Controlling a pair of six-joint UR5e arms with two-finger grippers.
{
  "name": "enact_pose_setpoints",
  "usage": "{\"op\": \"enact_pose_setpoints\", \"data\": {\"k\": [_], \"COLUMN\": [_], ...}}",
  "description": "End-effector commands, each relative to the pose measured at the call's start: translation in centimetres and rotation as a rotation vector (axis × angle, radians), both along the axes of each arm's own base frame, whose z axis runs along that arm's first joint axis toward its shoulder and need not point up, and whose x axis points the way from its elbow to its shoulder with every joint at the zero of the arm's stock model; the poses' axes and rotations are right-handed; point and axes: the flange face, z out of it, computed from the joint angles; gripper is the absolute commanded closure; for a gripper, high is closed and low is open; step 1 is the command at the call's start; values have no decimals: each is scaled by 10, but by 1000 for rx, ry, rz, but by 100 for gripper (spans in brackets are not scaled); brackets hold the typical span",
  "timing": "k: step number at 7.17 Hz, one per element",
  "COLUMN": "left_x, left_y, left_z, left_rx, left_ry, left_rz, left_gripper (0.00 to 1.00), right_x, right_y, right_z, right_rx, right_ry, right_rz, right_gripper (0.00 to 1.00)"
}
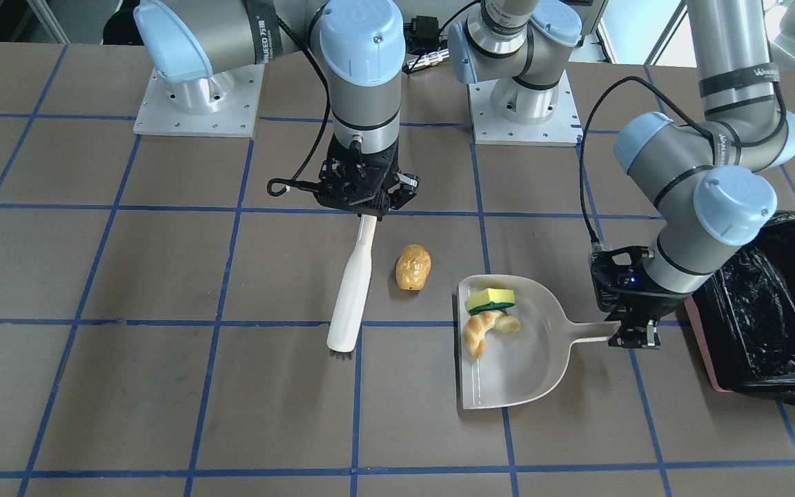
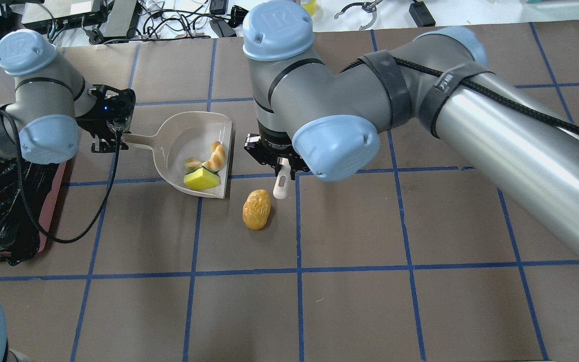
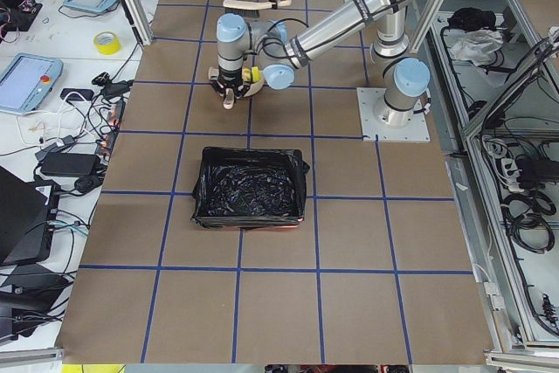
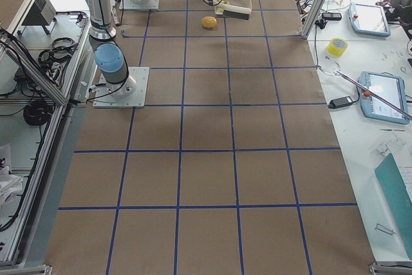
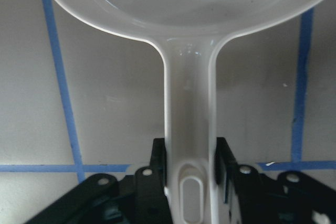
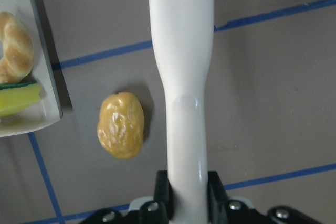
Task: Sweep and dump trash into bin
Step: 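Sweep the yellow potato into the dustpan with the brush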
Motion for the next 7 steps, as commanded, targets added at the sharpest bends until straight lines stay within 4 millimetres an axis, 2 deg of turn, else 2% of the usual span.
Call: {"op": "enact_pose_setpoints", "data": {"k": [1, 2, 3, 5, 6, 7], "left_x": [-18, -26, -29, -30, -28, -14], "left_y": [78, 109, 123, 129, 128, 124], "left_z": [0, -5, -8, -9, -9, -13], "left_rx": [31, 32, 0, 1, 1, 9], "left_ry": [-31, -32, -41, -41, -41, -33], "left_rz": [-23, -18, -18, -13, -10, 15], "left_gripper": [100, 100, 100, 100, 100, 100], "right_x": [-30, -33, -29, 6, 22, 31], "right_y": [61, 76, 85, 99, 98, 99], "right_z": [-18, -45, -70, -102, -117, -129], "right_rx": [12, -14, -62, -58, -70, -70], "right_ry": [4, -7, -17, -16, -32, -32], "right_rz": [-3, -6, -45, 5, 28, 43], "right_gripper": [100, 100, 100, 100, 100, 100]}}
